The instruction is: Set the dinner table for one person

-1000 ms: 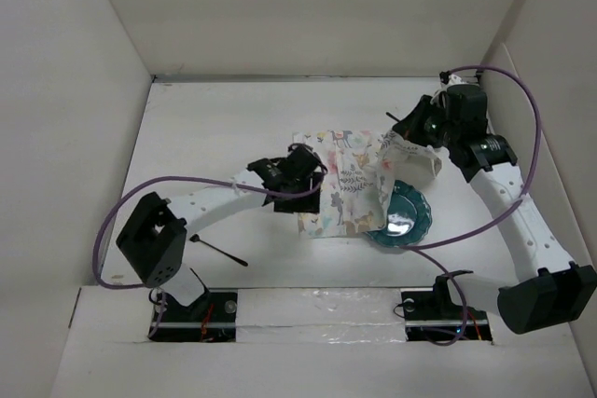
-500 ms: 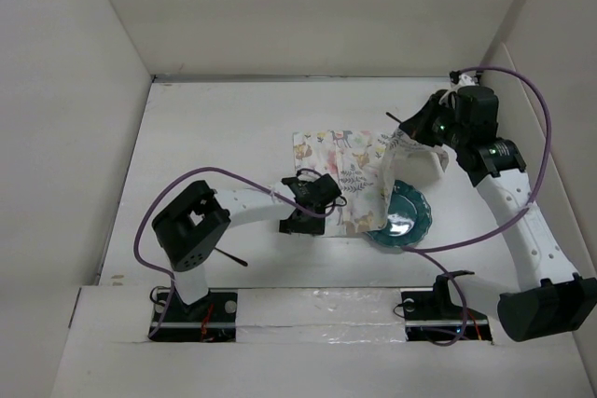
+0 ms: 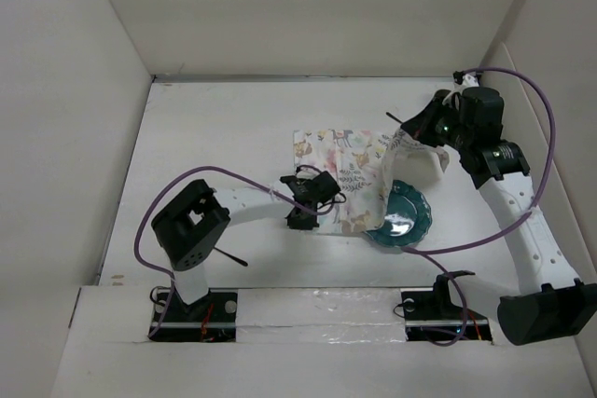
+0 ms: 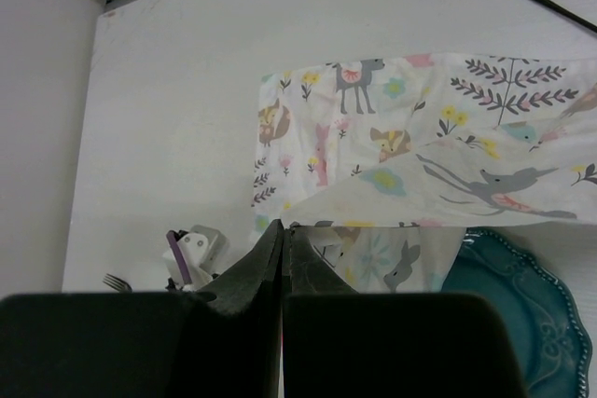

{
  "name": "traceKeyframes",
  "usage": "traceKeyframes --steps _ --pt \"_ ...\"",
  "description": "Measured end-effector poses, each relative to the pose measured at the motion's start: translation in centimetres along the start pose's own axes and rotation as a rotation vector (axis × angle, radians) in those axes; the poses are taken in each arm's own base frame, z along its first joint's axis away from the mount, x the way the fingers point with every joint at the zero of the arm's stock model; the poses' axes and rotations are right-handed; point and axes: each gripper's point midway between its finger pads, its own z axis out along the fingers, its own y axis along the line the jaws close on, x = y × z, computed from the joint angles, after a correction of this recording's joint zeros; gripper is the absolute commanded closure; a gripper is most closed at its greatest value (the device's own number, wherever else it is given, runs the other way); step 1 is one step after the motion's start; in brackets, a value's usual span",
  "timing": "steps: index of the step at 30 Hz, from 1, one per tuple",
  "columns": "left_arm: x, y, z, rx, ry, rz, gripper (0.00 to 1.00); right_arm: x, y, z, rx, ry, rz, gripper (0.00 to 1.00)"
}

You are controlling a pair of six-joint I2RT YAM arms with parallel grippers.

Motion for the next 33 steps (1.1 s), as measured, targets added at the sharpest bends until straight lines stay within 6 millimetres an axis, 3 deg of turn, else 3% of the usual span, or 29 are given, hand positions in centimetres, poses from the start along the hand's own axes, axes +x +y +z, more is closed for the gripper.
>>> traceKeyframes --steps 2,4,8,11,13,15,18,20,22,25,28,30,33 --pt "-1.2 1.0 0.0 -0.019 -0.010 -0.014 1.00 0.0 0.0 0.1 -0.004 0.003 0.001 1.00" --pt "-4.5 2.9 -0.4 -0.031 -0.037 -0.073 1.00 -0.1 0.1 0.5 -0.011 0.002 0.004 1.00" --pt "-16.2 8.2 -3.5 0.001 -0.215 -0.280 1.00 -0.8 0.1 3.0 -0.016 0.022 0.021 1.00" --pt "-27.0 13.3 -8.6 0.044 -0.424 -0.430 1.00 -2.8 0.3 6.3 -0.016 0.029 0.032 1.00" --pt "-33.8 16.9 -13.0 0.077 -0.569 -0.506 1.00 -4.8 0.7 8.7 -0.018 0.026 0.035 1.00" --pt "-39.5 19.9 -17.2 0.128 -0.703 -0.561 1.00 -7.9 1.8 11.0 -0.043 -0.006 0.028 1.00" --pt "-44.3 23.5 -22.0 0.214 -0.850 -0.618 1.00 -13.9 4.6 12.8 -0.107 -0.100 0.004 1.00" --pt "-44.7 25.5 -23.6 0.253 -0.881 -0.655 1.00 -16.8 6.4 12.2 -0.152 -0.166 -0.014 1.00" --pt "-43.7 27.3 -23.8 0.276 -0.885 -0.692 1.00 -18.1 7.7 10.9 -0.187 -0.203 -0.029 1.00" --pt "-40.2 28.9 -22.0 0.277 -0.837 -0.741 1.00 -17.4 8.3 8.7 -0.215 -0.221 -0.042 1.00" --pt "-36.3 28.5 -18.4 0.287 -0.754 -0.751 1.00 -13.5 6.5 8.3 -0.206 -0.176 -0.030 1.00" --pt "-33.4 27.7 -14.8 0.290 -0.672 -0.754 1.00 -8.9 3.9 9.4 -0.169 -0.090 0.000 1.00" --pt "-28.5 26.9 -8.3 0.263 -0.520 -0.768 1.00 -0.1 -1.8 12.3 -0.064 0.096 0.071 1.00"
